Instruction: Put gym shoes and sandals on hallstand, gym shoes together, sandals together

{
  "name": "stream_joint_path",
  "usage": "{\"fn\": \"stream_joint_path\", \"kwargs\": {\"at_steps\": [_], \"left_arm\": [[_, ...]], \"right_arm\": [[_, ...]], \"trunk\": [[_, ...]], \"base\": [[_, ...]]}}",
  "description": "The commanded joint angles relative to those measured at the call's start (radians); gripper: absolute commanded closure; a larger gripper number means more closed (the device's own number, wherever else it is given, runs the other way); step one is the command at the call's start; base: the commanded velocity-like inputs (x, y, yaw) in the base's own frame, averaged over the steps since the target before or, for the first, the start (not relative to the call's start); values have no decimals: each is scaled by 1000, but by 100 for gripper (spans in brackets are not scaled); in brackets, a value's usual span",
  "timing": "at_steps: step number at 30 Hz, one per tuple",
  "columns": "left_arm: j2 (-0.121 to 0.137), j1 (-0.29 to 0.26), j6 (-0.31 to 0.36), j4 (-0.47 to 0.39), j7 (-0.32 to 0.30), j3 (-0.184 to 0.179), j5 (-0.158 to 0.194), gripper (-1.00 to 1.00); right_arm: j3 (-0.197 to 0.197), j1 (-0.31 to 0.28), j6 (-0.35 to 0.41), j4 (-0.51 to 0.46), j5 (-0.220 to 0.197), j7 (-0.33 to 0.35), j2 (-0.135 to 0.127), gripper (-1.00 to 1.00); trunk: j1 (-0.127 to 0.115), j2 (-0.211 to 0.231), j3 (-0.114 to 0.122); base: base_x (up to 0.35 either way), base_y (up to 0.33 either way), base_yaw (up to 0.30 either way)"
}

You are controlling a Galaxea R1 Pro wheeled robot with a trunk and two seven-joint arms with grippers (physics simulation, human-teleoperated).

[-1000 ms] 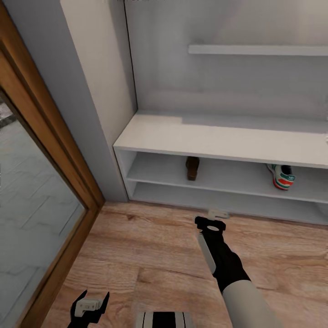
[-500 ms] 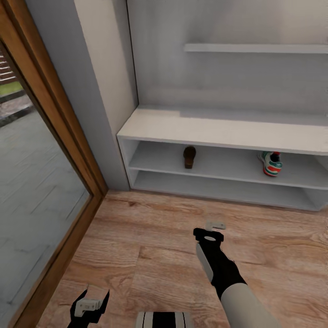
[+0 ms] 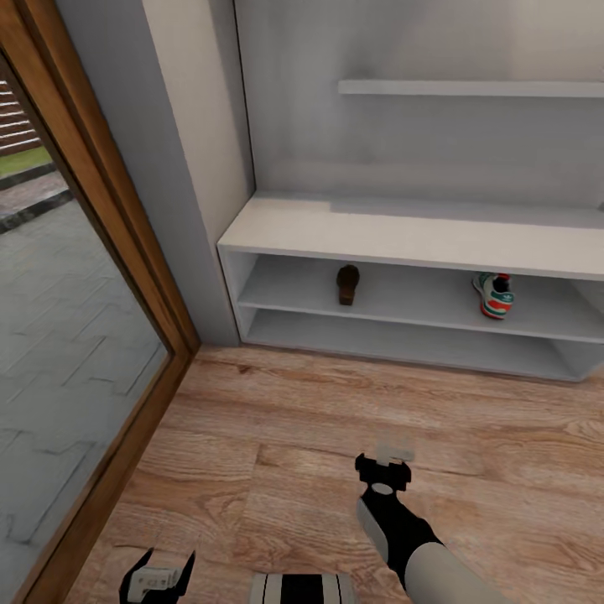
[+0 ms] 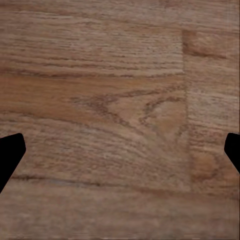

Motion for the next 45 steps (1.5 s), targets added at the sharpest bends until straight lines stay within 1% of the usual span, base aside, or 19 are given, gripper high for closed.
{"fn": "stream_joint_path", "kwargs": {"at_steps": [1,2,6,7,10,11,13,14,15,19,21,22,24,27,32,37,43,45], "left_arm": [[0,2,-3,0,-5,9,-7,-100],[1,6,-4,0,-5,9,-7,-100],[3,10,-3,0,-4,10,-8,-100],[6,33,-3,-2,-4,10,-8,-100],[6,41,-4,-5,-3,10,-7,-100],[6,44,-4,-7,-3,10,-7,-100],[6,46,-4,-8,-3,10,-7,-100],[5,48,-5,-8,-3,10,-6,-100],[5,49,-5,-7,-3,10,-6,-100],[5,52,-5,-4,-3,10,-7,-100],[5,54,-5,-4,-3,10,-7,-100],[5,56,-5,-3,-3,10,-7,-100],[5,58,-5,-2,-3,10,-7,-100],[5,62,-5,-2,-3,10,-7,-100],[5,64,-5,-2,2,10,-6,-100],[5,64,-5,-2,22,10,-6,-100],[5,65,-5,-2,31,10,-6,-100],[5,65,-5,-2,32,10,-6,-100]], "right_arm": [[4,-1,-19,11,-2,-5,0,-100],[4,0,-46,30,6,-5,0,-100],[5,0,-98,73,26,-5,0,-100],[5,1,-271,243,100,-7,-56,-100],[5,1,-332,291,109,-7,-75,-100],[5,1,-367,320,112,-7,-84,-100],[5,1,-397,344,114,-7,-93,-100],[5,2,-430,366,116,-7,-108,-100],[5,3,-445,374,115,-8,-120,-100],[4,21,-469,384,112,-9,-145,-100],[4,31,-483,385,112,-9,-152,-100],[3,44,-512,387,112,-10,-161,-100],[3,56,-540,388,112,-10,-170,-100],[3,76,-564,388,111,-10,-183,-100],[3,93,-576,388,110,-10,-197,-100],[2,114,-580,388,105,-10,-217,-100],[0,134,-586,387,99,-10,-231,-100],[0,138,-591,388,98,-9,-242,-100]], "trunk": [[0,0,-1],[0,0,-1],[0,0,-1],[0,0,-1],[0,0,0],[0,0,1],[0,0,2],[0,0,3],[0,0,4],[0,0,8],[0,0,10],[0,0,10],[0,0,12],[0,0,13],[0,0,14],[0,0,14],[0,0,15],[0,0,15]], "base": [[-1,0,-32],[-1,0,-20],[0,0,-12],[0,0,-5],[0,0,-47],[0,0,-121],[0,0,-152],[0,0,-200],[0,0,-215],[0,0,-229],[0,0,-252],[0,0,-270],[0,0,-276],[0,0,-284],[0,0,-290],[0,0,-294],[0,0,-296],[0,0,-296]]}}
